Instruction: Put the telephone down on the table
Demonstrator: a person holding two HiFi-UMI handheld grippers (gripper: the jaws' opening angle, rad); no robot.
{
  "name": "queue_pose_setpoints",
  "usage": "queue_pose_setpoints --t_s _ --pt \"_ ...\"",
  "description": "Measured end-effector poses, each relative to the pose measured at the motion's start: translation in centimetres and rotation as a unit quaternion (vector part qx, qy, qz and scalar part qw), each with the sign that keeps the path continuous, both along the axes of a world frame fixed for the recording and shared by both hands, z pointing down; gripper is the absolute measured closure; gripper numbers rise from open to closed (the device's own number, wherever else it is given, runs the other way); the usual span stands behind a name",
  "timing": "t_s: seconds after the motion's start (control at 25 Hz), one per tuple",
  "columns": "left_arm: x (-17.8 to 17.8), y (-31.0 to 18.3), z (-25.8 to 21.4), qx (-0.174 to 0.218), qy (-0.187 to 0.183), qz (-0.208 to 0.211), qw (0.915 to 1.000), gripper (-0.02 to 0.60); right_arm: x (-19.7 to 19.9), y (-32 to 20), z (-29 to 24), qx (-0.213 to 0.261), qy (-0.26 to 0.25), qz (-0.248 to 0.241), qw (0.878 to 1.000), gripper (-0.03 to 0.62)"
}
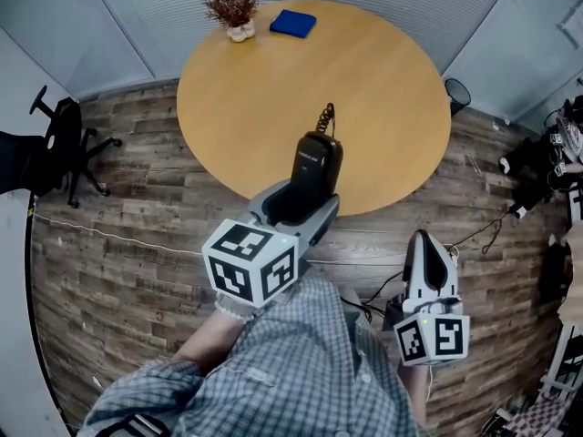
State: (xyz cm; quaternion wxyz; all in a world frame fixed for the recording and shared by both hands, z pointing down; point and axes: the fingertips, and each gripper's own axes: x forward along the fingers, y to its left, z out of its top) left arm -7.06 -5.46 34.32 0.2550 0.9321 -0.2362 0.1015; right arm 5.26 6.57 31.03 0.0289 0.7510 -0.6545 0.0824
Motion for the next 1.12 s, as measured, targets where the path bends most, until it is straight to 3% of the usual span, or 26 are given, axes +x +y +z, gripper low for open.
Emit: queue_pose_setpoints --t_s 0.6,1.12 --pt "2.4 -3.3 0.6 0.002 -0.011 -0.029 0.9995 0.308 3.6 -4.0 0.0 0.005 0.005 -0.026 1.0 0.586" --pt "11.3 -8.6 1.5 -0.004 -0.032 -0.039 0.9987 0.308 11.5 -9.3 -0.6 0.013 0.001 -0.054 0.998 0.586"
